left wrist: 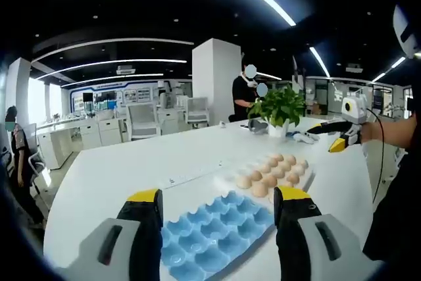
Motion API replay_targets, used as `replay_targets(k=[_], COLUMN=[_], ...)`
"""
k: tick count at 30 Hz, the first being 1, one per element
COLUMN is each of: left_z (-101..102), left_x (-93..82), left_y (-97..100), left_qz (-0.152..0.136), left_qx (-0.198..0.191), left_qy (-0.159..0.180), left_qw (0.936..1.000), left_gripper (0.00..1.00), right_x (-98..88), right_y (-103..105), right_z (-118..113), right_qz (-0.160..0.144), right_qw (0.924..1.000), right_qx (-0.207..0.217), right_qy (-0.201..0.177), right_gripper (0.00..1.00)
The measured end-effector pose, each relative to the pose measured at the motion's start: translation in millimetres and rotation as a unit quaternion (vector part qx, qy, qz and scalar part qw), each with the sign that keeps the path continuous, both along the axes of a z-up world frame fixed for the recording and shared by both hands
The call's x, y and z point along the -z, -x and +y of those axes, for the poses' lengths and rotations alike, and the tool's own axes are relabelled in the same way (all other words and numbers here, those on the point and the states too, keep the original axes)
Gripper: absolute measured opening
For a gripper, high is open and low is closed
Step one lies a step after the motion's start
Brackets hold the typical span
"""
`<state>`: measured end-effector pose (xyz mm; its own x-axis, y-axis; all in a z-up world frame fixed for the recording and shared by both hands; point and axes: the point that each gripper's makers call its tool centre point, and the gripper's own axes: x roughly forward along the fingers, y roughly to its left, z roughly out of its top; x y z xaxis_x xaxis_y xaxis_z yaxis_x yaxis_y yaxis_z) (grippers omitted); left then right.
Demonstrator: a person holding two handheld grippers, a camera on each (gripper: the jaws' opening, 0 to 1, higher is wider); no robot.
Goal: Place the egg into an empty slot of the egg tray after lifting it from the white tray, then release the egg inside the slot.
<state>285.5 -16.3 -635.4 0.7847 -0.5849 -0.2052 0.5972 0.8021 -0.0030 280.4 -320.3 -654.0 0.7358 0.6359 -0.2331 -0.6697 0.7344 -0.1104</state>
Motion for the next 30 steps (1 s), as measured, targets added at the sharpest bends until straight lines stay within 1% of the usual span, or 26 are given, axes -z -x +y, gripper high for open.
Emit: replay_targets(k=[15, 30], left_z=[0.2, 0.8], left_x=[-1.1, -3.7], left_y=[0.7, 0.1], left_qz=[0.000, -0.002], left_qx=[0.001, 0.001], left_qy=[0.001, 0.001], left_qw=[1.0000, 1.0000], left_gripper=[0.69, 0.68], right_x=[0.4, -1.5], right_y=[-0.8, -1.6], right_z=[-3.5, 0.2], right_qz=[-0.001, -0.004], right_qw=[1.0000, 1.0000], right_qx=[0.002, -0.001], right_qy=[0.000, 0.001], right_gripper=[0.78, 0.78])
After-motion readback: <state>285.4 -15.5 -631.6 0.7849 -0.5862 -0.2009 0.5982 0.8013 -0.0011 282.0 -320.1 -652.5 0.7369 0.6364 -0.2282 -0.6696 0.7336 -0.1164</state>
